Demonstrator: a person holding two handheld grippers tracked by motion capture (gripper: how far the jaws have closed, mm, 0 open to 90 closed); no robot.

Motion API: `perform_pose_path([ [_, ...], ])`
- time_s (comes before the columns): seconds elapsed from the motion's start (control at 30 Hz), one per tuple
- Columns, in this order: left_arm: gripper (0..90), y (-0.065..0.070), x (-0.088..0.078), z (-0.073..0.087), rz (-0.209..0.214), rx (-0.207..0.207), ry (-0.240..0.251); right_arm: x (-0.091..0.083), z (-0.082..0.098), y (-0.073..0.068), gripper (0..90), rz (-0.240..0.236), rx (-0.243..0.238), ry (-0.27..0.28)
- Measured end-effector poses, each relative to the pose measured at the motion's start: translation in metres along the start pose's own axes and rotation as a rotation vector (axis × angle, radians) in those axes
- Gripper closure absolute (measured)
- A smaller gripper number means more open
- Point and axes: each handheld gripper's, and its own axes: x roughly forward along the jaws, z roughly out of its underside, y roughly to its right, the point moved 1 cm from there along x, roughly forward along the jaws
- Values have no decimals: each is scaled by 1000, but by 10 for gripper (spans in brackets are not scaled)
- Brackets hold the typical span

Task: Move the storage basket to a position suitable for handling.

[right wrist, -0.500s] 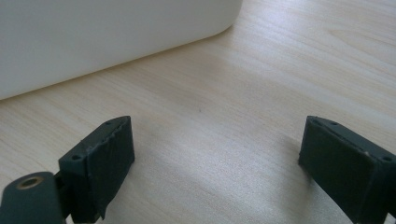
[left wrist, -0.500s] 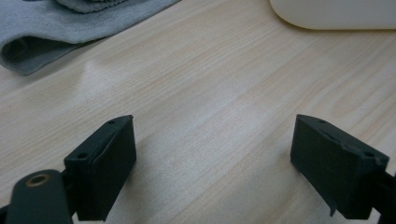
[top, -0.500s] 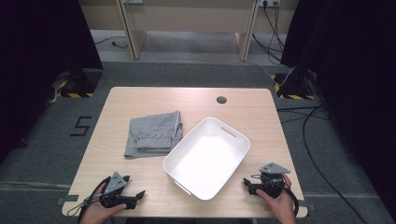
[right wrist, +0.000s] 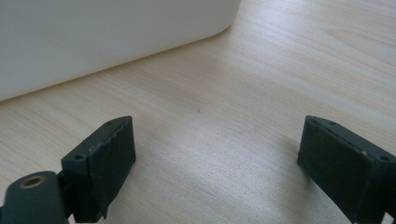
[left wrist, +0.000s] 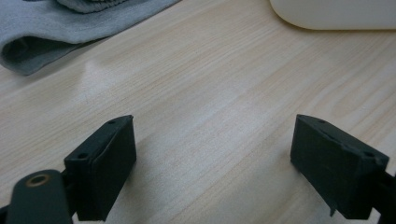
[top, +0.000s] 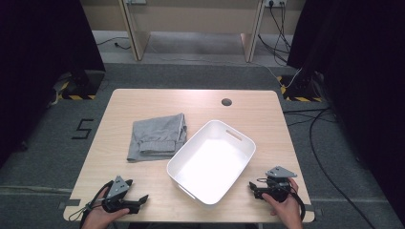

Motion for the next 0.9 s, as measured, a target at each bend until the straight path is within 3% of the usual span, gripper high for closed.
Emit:
perform_pose_path([
  [0.03,138,0,0,0,1,2,-1,-1,0,1,160,3,2,4],
  [0.3,163,5,-1,-3,11,4,-4,-5,-2,5,182,15,25,29],
  [0.37,163,11,-2,-8,45,8,22,-10,-6,8,188,17,32,61],
  [0.57,163,25,2,-19,77,18,65,-18,-20,15,188,37,24,103],
  [0.7,164,38,12,-29,83,71,60,-30,-41,19,196,42,14,160],
  [0.9,166,52,20,-44,105,108,77,-42,-60,18,216,50,10,212],
])
